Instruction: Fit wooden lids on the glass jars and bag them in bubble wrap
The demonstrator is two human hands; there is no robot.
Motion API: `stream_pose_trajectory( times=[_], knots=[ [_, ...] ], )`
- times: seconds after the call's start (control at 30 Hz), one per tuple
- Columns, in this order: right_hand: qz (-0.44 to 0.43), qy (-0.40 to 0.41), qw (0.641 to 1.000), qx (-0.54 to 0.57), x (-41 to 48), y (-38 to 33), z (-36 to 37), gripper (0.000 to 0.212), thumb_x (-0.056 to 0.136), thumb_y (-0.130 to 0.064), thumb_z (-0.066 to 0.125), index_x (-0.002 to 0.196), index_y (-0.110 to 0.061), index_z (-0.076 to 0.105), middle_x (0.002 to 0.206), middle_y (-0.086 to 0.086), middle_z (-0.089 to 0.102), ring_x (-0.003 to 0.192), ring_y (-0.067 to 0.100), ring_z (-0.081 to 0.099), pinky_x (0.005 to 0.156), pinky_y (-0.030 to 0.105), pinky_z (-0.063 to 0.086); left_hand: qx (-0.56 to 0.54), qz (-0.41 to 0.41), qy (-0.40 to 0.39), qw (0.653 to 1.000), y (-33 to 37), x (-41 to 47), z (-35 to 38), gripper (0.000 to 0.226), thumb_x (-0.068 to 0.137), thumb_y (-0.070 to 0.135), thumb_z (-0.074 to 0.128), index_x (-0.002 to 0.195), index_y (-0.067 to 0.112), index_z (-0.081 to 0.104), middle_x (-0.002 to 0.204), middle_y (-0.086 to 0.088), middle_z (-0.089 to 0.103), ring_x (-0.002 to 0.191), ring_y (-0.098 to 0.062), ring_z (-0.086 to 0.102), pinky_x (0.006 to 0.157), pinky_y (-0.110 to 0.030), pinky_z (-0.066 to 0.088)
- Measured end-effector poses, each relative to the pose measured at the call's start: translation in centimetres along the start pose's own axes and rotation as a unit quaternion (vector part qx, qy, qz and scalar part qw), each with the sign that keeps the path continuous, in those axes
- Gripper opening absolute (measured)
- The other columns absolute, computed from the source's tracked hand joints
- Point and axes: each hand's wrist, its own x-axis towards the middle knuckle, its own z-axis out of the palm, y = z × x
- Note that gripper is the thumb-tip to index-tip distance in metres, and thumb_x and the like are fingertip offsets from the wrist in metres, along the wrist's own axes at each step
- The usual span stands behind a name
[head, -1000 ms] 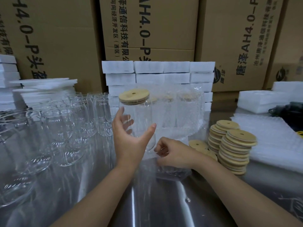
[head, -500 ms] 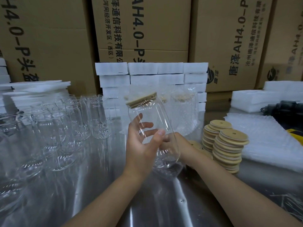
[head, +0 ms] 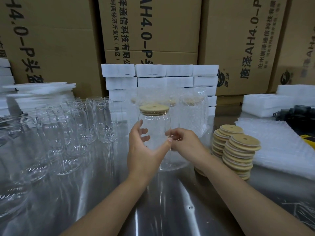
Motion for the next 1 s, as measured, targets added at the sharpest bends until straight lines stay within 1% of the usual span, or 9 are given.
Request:
stream_pose_trajectory(
  times=[0.17,0.23,0.3,0.37,0.47,0.57,0.7,0.87,1.0],
  knots=[
    [0.023,0.007,0.996,0.085,-0.5,-1.2,0.3,0.039,0.102,-0.037,0.034,0.087,-0.025,0.068,0.088,-0.002,0.072,0.077,0.009,0.066,0.067,0.016,0.052,0.008,0.010,-0.034,0.999,-0.7,0.0,0.2,0.094,0.062,0.042,0.087,0.136,0.041,0.029,0.118,0.021,0.043,0.110,0.007,0.048,0.082,-0.012,0.037],
    [0.001,0.000,0.997,0.083,-1.0,-1.3,0.6,0.049,0.093,-0.063,0.028,0.104,-0.030,0.063,0.096,-0.008,0.070,0.082,0.006,0.064,0.071,0.019,0.049,0.005,0.014,-0.045,0.999,-0.9,0.0,0.2,0.094,0.067,0.036,0.086,0.138,0.040,0.026,0.121,0.020,0.039,0.113,0.008,0.045,0.082,-0.008,0.035],
    [-0.033,-0.009,0.998,0.048,-1.8,-1.3,1.1,0.065,0.070,-0.077,0.044,0.120,-0.035,0.048,0.106,-0.014,0.063,0.091,0.005,0.060,0.078,0.022,0.046,0.001,0.017,-0.055,0.998,-1.0,0.1,0.2,0.096,0.064,0.038,0.087,0.136,0.043,0.023,0.122,0.020,0.037,0.114,0.011,0.042,0.082,-0.003,0.034],
    [-0.046,0.003,0.999,-0.013,-2.1,-1.3,1.5,0.082,0.058,-0.070,0.065,0.127,-0.036,0.037,0.108,-0.019,0.057,0.094,0.002,0.057,0.080,0.022,0.047,0.010,0.025,-0.068,0.997,-1.1,0.3,0.2,0.093,0.063,0.029,0.085,0.130,0.047,0.022,0.124,0.015,0.036,0.115,0.010,0.041,0.082,-0.003,0.036],
    [-0.054,0.047,0.997,-0.028,-1.8,-1.2,1.4,0.080,0.060,-0.056,0.080,0.124,-0.034,0.038,0.106,-0.020,0.058,0.093,0.002,0.057,0.078,0.022,0.046,0.012,0.034,-0.092,0.995,-1.2,0.6,0.0,0.094,0.061,0.019,0.086,0.129,0.046,0.026,0.129,0.011,0.037,0.121,0.002,0.043,0.088,-0.012,0.041],
    [-0.073,0.086,0.994,-0.006,-1.6,-1.1,1.1,0.073,0.063,-0.054,0.080,0.120,-0.035,0.038,0.106,-0.020,0.059,0.093,0.003,0.056,0.075,0.020,0.044,0.016,0.036,-0.102,0.994,-0.7,0.4,-0.1,0.102,0.052,0.036,0.080,0.136,0.045,0.023,0.131,0.013,0.037,0.122,0.011,0.040,0.092,-0.009,0.037],
    [-0.079,0.150,0.985,0.019,-1.4,-1.1,0.8,0.071,0.066,-0.051,0.080,0.118,-0.033,0.035,0.104,-0.022,0.056,0.093,0.004,0.054,0.076,0.023,0.045,0.018,-0.001,-0.094,0.995,-0.9,0.7,-0.2,0.103,0.056,0.033,0.087,0.136,0.044,0.024,0.133,0.009,0.034,0.119,0.008,0.041,0.082,0.002,0.035],
    [-0.078,0.209,0.974,0.044,-1.3,-1.3,0.4,0.073,0.058,-0.061,0.071,0.116,-0.037,0.033,0.103,-0.025,0.052,0.092,0.003,0.054,0.071,0.022,0.044,0.092,-0.065,-0.118,0.987,-1.6,0.9,-0.2,0.103,0.068,0.012,0.083,0.148,0.034,0.021,0.134,0.009,0.024,0.119,-0.006,0.038,0.080,-0.010,0.036],
    [-0.084,0.210,0.973,0.045,-1.3,-1.3,0.1,0.074,0.059,-0.063,0.067,0.118,-0.039,0.029,0.104,-0.026,0.050,0.093,0.003,0.053,0.070,0.019,0.042,0.097,-0.137,-0.080,0.983,-1.7,1.3,-0.4,0.087,0.074,0.008,0.077,0.145,0.026,0.031,0.125,0.004,0.032,0.092,-0.005,0.053,0.071,-0.020,0.044]
  ],
)
